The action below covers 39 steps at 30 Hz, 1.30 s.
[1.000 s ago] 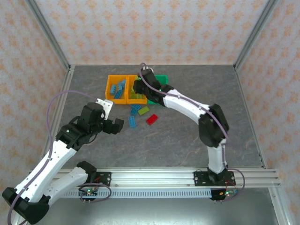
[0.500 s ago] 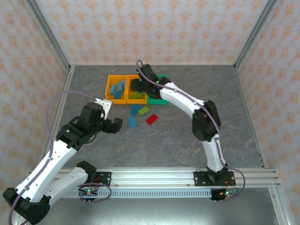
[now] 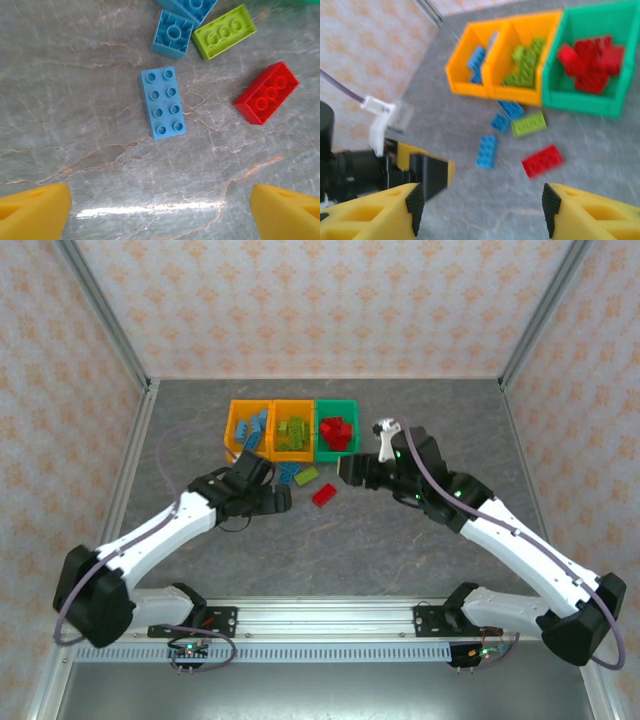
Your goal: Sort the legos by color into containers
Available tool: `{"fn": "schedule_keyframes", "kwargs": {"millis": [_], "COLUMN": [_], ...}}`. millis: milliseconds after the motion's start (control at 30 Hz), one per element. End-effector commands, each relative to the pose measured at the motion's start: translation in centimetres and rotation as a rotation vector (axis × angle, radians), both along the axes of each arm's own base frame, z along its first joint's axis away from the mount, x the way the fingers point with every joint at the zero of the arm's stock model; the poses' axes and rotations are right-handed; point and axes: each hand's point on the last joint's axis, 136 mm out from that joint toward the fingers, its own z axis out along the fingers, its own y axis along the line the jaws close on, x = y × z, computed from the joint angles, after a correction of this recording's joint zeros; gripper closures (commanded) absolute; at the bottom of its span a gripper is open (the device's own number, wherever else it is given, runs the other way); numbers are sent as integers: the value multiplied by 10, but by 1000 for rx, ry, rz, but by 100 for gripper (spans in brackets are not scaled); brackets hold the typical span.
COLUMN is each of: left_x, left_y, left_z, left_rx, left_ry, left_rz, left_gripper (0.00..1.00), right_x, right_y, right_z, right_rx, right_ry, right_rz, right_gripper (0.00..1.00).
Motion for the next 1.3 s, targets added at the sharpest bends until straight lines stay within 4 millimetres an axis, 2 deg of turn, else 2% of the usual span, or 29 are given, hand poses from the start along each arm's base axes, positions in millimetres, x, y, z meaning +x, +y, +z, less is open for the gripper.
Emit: {"fn": "schedule_keyframes", "kwargs": {"millis": [0,200,333,533,700,767,867,967,1033,1133,1267], "left_x": [27,48,54,49,43,40,38,38,43,59,99], "left_y": [-10,-12,-16,-15,-12,-9,-7,0,13,35,65], "left_z": [-2,-42,-61,-79,-79,-74,-52,-12,19,52,73], "left_rx": [-32,80,113,123,121,131,108,89,99,115,149], "left_ry": [-42,32,68,112,117,112,76,-20,-102,-195,-240], "left_rz": [125,150,132,144,143,139,134,146,171,220,284], "left_gripper": [10,19,31,51,61,64,68,68,68,68,68], "right_x": [-9,-8,-6,-7,-8,-9,-10,-11,-10,-10,-11], "right_y": [-14,-25,-24,-22,-19,-15,-12,-12,-12,-11,-10], "right_z": [-31,-25,-22,-27,-20,-15,-8,-4,-3,-3,-2], "right_rx": [-30,-66,-66,-64,-30,-9,18,31,38,48,59], "right_ry": [84,68,63,88,88,89,90,86,82,84,90], "right_rz": [-58,-92,-99,-94,-91,-80,-68,-69,-74,-75,-75], "right_gripper": [32,29,29,29,29,30,30,30,30,30,30]}}
